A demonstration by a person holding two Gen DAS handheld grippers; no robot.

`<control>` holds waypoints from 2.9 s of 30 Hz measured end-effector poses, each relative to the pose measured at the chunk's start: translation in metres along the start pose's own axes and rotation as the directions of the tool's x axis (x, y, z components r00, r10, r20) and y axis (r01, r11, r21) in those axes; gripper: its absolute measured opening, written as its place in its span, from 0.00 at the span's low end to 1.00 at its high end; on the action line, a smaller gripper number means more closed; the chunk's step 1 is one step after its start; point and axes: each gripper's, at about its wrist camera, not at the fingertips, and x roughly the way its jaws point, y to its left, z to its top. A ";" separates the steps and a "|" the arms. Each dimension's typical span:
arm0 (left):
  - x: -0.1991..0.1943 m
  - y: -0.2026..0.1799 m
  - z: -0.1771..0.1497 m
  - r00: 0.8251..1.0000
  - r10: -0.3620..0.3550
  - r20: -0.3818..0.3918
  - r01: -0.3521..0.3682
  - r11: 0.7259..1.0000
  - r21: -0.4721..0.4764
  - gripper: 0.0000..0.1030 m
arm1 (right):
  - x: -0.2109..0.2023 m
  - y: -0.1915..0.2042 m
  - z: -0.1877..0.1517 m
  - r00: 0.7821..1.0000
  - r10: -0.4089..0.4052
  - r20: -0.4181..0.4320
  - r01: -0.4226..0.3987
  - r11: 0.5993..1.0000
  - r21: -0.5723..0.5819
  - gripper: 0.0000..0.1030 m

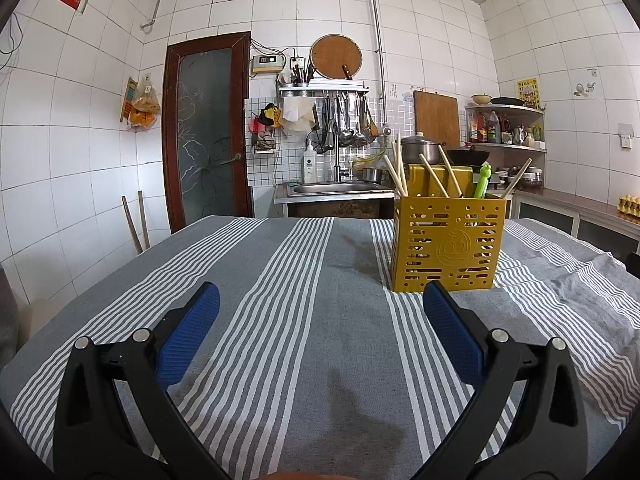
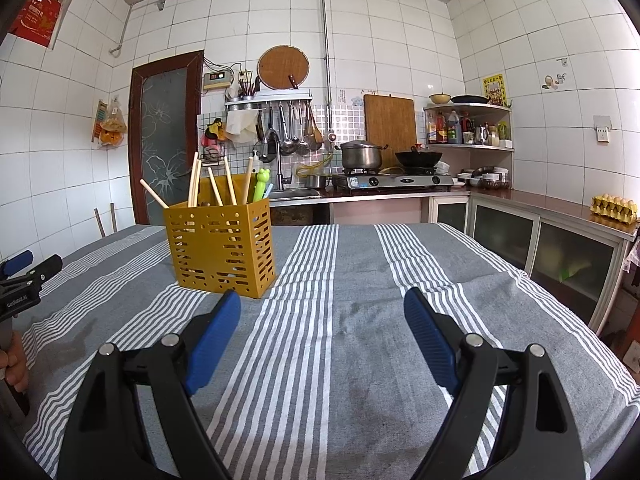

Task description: Organize utensils

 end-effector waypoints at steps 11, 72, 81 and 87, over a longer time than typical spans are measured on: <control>0.000 0.000 0.000 1.000 0.000 -0.001 0.000 1.000 -0.001 0.95 | 0.000 0.000 0.000 1.000 0.000 0.000 0.000 1.000 0.001 0.80; 0.000 -0.002 0.001 1.000 -0.007 -0.001 0.007 1.000 0.004 0.95 | 0.000 -0.004 0.001 1.000 -0.004 -0.005 0.004 1.000 0.001 0.81; 0.000 -0.001 0.001 1.000 -0.007 -0.001 0.007 1.000 0.004 0.95 | 0.000 -0.002 0.001 1.000 -0.005 -0.005 0.005 1.000 0.001 0.82; 0.000 -0.001 0.001 1.000 -0.007 -0.001 0.007 1.000 0.003 0.95 | 0.000 -0.003 0.002 1.000 -0.006 -0.005 0.006 1.000 -0.001 0.82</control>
